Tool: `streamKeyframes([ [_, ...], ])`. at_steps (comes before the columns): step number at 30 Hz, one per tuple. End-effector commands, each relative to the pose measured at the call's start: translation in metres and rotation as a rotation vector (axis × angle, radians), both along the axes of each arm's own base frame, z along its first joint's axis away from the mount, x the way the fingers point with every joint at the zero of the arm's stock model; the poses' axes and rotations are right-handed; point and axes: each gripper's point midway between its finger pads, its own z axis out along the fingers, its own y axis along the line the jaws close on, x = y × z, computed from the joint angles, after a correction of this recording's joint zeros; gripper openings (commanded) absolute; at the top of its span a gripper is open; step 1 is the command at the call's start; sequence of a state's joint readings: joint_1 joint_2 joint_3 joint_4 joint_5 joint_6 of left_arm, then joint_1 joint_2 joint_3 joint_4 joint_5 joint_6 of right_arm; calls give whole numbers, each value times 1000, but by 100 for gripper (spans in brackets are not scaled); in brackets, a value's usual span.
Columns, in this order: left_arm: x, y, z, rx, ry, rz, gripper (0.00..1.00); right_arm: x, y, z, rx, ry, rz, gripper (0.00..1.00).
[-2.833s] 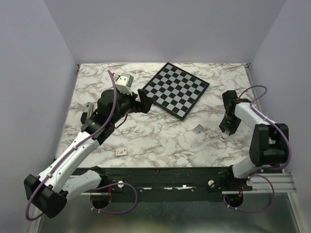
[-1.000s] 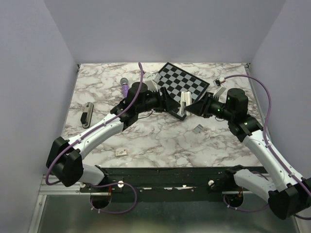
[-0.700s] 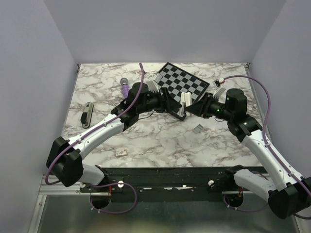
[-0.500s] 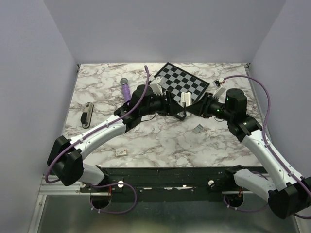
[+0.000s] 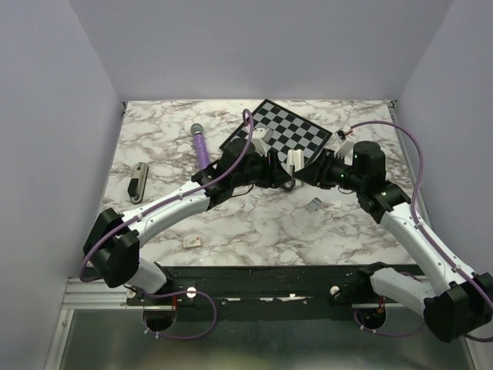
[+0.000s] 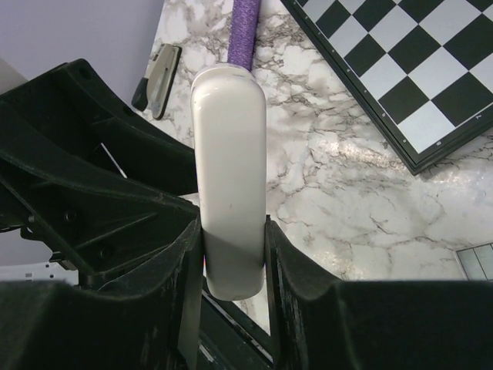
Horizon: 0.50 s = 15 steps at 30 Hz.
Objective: Unload the staples from the stapler
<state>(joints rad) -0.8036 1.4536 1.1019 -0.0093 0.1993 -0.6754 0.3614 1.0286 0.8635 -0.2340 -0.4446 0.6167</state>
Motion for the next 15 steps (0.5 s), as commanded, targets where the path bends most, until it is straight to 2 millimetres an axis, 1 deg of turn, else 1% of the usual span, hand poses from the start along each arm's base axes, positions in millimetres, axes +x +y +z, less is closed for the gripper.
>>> streamKeyframes([
  [1, 1, -12, -2, -14, -18, -32, 53, -9, 14, -3, 27, 12, 70, 1],
  [2, 0, -13, -5, -19, -11, -39, 54, -10, 14, -7, 26, 19, 71, 1],
  [4, -7, -19, -7, -47, 11, -76, 54, -10, 14, -7, 27, 17, 69, 1],
  [6, -10, -23, -10, -66, 32, -99, 52, -10, 15, -9, 28, 22, 77, 1],
  [9, -17, -30, -7, -123, 54, -134, 50, -12, 17, -13, 34, 37, 96, 1],
  [10, -21, -33, -3, -152, 67, -156, 49, -12, 18, -14, 37, 40, 94, 1],
  [11, -23, -35, -3, -163, 75, -167, 47, -13, 18, -15, 37, 41, 98, 1],
  [12, -24, -36, -3, -172, 87, -176, 41, -13, 18, -15, 38, 40, 97, 1],
  [13, -25, -39, 0, -191, 81, -188, 32, -13, 17, -17, 35, 41, 93, 1],
  [14, -27, -41, 2, -203, 92, -204, 21, -13, 16, -17, 35, 41, 92, 1],
  [15, -28, -42, 0, -203, 102, -211, 8, -13, 16, -17, 34, 39, 89, 1],
])
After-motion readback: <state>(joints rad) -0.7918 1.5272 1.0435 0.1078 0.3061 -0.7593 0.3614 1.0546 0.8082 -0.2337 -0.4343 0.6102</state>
